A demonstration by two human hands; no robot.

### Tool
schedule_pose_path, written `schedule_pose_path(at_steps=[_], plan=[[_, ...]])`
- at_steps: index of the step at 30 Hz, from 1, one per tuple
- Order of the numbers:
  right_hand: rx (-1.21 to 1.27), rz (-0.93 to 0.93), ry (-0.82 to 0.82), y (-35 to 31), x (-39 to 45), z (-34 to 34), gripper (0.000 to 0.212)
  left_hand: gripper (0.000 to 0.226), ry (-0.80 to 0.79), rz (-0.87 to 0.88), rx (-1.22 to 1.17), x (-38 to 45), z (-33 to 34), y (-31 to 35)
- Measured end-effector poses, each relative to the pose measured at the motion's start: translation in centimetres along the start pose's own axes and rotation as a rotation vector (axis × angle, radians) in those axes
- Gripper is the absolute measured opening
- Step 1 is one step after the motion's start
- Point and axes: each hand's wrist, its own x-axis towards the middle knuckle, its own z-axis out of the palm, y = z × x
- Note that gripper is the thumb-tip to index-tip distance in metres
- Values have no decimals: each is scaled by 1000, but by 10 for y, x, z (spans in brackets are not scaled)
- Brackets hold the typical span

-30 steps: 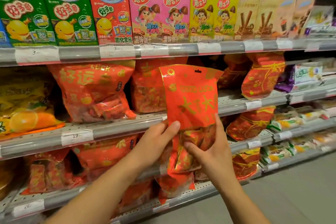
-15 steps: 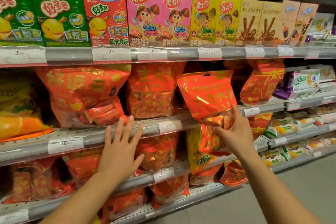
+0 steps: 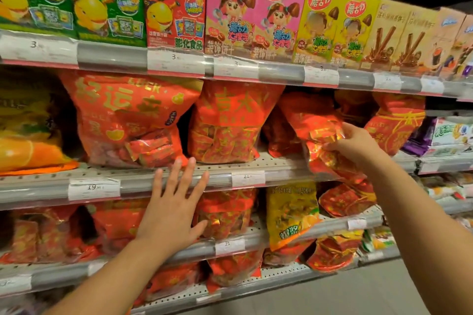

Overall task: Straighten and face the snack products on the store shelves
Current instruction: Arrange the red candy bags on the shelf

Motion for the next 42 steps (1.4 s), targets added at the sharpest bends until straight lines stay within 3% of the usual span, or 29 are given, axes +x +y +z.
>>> schedule_pose_path(at_steps=[3,7,14,19,21,28,33,35,37,39,42], plan=[[61,-37,92,0,1,1,62,109,2,-2,7,0,1,0],[149,-69,224,-20,17,23,91,111,16,-7,14,0,3,1],[2,-70,319,-42,26,102,80,113,51,0,26,0,7,1],[-49,-135,266,-21,25,107,119,114,53,-6,33,2,9,3],[-88,-169,290,-12,18,108,123,114,47,-10,31,2,9,4],[-134,-234,178,-3,9,106,108,115,23,-16,10,0,3,4],[72,-413,495,48,-54,135,45,118,82,-2,11,1,8,-1],[109,-256,482,78,-67,153,24,120,115,5,11,2,10,0],[125,-15,355,110,-68,168,14,120,82,9,22,2,8,3],[53,102,162,132,-63,177,34,120,61,3,18,2,5,5],[25,122,-9,145,-48,189,93,120,41,-4,22,1,6,6]])
